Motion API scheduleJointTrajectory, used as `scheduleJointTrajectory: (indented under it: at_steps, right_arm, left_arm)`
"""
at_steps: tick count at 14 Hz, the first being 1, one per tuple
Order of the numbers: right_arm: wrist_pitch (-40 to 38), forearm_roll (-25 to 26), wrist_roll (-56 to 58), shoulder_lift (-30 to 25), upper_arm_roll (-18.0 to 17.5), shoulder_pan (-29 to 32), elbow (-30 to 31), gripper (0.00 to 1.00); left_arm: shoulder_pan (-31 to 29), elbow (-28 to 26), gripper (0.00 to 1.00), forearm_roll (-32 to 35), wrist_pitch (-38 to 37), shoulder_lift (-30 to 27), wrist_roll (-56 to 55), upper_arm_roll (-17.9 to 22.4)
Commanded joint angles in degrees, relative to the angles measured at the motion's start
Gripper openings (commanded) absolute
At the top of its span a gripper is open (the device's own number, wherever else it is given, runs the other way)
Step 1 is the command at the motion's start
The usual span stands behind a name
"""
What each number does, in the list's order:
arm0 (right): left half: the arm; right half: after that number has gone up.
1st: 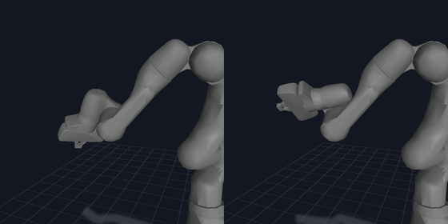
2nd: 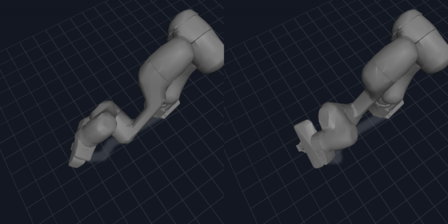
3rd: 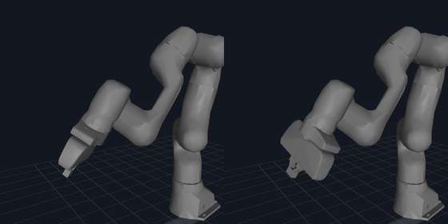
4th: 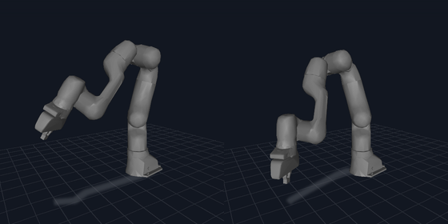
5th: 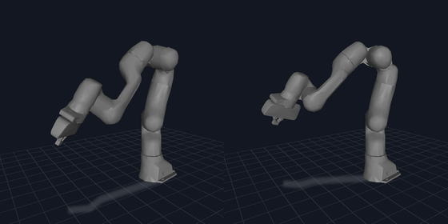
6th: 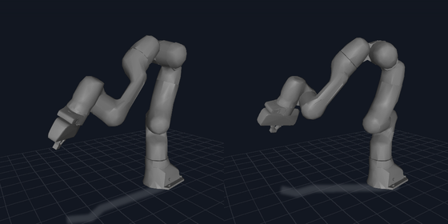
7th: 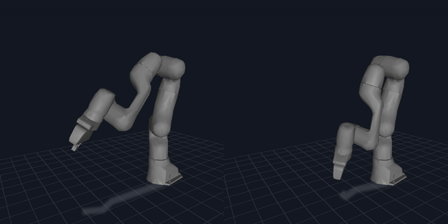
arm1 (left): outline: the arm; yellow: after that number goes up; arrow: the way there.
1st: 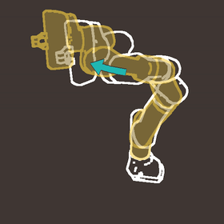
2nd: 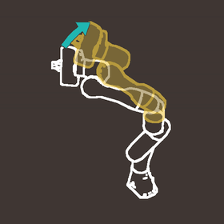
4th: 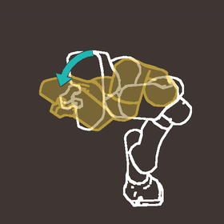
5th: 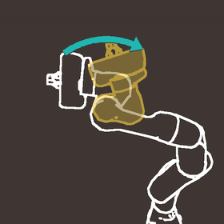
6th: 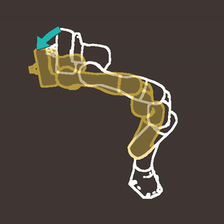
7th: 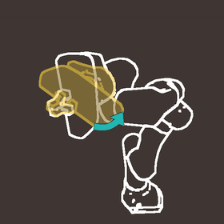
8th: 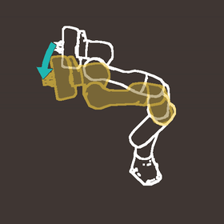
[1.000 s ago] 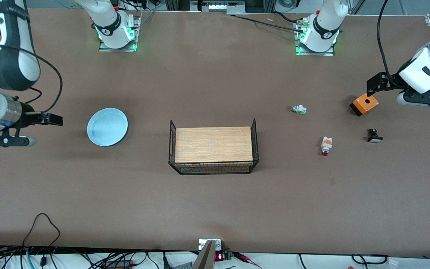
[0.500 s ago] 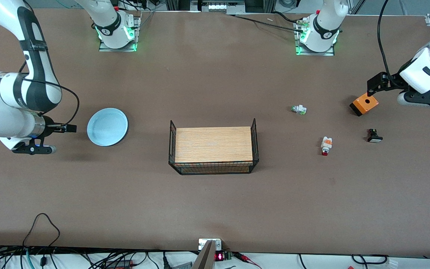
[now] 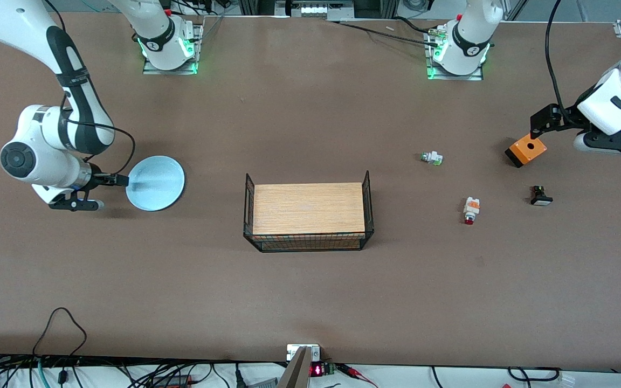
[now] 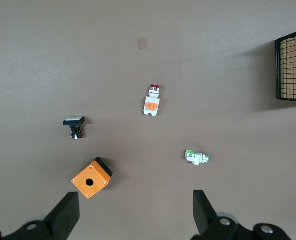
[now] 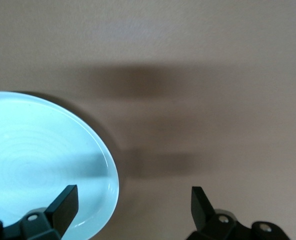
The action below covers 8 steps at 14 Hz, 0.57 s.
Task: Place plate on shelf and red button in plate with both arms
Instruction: 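Lower the right gripper and grasp the plate's rim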
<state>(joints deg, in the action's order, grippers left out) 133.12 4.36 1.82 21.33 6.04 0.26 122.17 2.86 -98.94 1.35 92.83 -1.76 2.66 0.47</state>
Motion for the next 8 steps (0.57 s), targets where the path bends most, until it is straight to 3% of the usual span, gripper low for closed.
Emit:
scheduleJointTrajectory:
  at_steps: [1, 6, 8]
  right_arm:
    - [6.6, 0.6, 2.7, -1.6, -0.8, 0.6, 5.7, 1.0]
    - [7.9, 0.6, 6.7, 0.9, -0.8, 0.6, 6.0, 0.99]
    - [7.6, 0.7, 6.8, 1.0, -0.8, 0.6, 6.0, 0.45]
  left_arm:
    - [0.0, 1.6, 1.0, 1.2, -1.3, 0.8, -0.6, -0.1]
    - [0.0, 1.6, 1.0, 1.2, -1.3, 0.8, -0.6, -0.1]
    - [0.0, 1.6, 1.0, 1.2, -1.3, 0.7, -0.6, -0.1]
